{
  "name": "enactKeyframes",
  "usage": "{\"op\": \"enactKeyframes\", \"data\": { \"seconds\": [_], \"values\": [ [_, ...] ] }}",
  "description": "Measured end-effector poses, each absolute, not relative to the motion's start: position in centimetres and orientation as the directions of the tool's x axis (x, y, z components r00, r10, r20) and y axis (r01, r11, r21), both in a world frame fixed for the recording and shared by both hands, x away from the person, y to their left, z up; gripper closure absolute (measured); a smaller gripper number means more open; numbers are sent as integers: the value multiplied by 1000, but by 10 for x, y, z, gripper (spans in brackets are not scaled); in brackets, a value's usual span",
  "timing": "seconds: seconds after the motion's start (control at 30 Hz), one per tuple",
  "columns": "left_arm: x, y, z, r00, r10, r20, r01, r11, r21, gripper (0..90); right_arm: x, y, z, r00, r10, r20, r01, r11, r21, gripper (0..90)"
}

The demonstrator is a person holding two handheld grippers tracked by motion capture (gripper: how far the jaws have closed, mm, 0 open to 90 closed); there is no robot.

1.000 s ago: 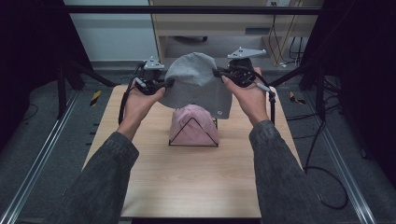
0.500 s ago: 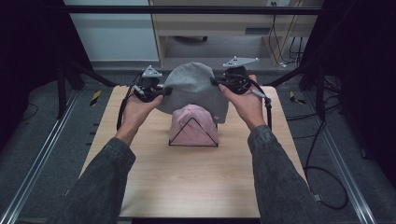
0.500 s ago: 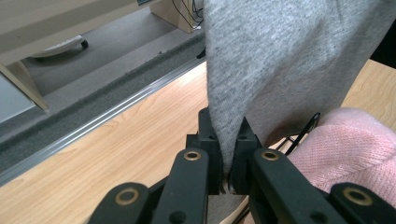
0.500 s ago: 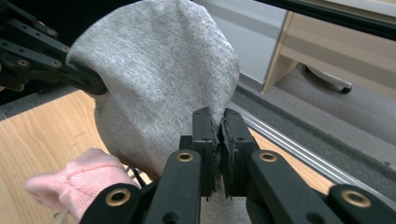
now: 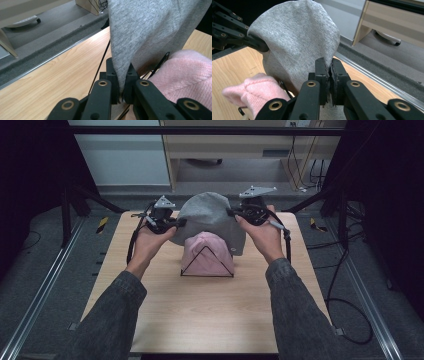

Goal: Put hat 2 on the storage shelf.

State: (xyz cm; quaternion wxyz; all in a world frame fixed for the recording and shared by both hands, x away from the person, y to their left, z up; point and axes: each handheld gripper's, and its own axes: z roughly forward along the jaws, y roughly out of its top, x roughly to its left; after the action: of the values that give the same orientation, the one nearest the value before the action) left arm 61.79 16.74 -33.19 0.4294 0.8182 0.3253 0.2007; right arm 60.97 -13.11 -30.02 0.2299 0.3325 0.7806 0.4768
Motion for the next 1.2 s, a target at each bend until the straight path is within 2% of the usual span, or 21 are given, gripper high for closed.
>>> {"op": "enactKeyframes", "data": {
  "seconds": [0.63, 1.2],
  "values": [
    [613, 171, -347, 711, 702, 37, 373, -421, 827, 865, 604, -129, -314, -678, 735, -22, 321, 323, 890, 858],
    [605, 182, -400, 683, 729, -42, 461, -386, 799, 866, 600, -115, -348, -703, 711, -13, 369, 381, 848, 855]
  ]
}}
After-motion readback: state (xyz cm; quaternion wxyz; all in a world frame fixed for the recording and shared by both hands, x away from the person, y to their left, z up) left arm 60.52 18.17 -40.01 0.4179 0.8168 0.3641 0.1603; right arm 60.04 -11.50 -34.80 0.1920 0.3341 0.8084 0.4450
